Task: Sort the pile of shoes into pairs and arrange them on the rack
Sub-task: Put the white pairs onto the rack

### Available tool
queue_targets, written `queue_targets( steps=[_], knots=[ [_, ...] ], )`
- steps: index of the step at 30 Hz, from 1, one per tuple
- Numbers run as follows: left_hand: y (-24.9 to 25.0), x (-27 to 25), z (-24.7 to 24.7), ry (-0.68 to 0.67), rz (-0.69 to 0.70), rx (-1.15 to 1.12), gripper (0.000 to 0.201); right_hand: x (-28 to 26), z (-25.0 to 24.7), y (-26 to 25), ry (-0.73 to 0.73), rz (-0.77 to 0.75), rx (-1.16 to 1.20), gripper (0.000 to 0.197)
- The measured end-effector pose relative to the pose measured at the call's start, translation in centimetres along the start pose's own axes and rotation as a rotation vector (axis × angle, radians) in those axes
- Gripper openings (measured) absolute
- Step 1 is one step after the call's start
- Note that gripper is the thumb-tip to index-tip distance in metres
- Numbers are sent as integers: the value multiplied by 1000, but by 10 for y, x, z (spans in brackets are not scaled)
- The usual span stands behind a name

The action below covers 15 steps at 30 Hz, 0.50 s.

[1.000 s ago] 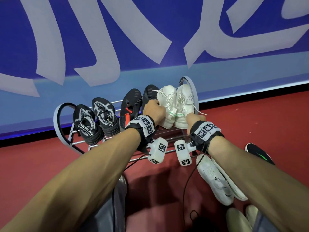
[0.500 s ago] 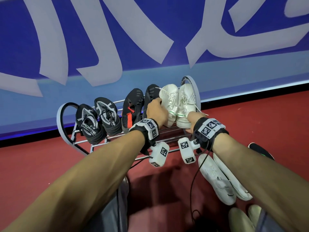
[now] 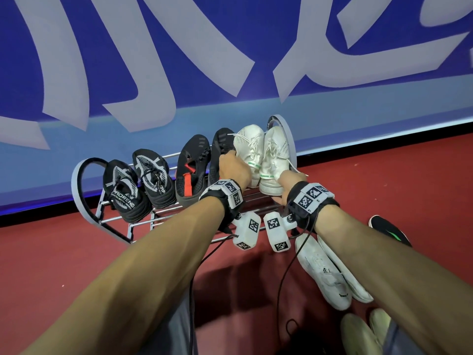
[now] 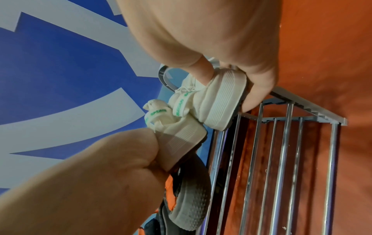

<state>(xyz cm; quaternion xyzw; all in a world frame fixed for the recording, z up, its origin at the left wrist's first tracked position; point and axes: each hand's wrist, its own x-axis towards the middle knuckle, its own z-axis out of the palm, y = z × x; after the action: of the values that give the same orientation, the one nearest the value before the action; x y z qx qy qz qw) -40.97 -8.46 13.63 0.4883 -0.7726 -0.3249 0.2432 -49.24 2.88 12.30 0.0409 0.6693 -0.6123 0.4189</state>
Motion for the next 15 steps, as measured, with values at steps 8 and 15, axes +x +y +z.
queue_targets(
  steps=[8, 15],
  knots=[
    [-5, 2, 4, 56, 37, -102, 33, 6, 12, -6, 213, 57, 75, 47],
    [8, -6, -2, -167, -48, 47, 32, 19, 20, -3, 305, 15, 9, 54]
  ],
)
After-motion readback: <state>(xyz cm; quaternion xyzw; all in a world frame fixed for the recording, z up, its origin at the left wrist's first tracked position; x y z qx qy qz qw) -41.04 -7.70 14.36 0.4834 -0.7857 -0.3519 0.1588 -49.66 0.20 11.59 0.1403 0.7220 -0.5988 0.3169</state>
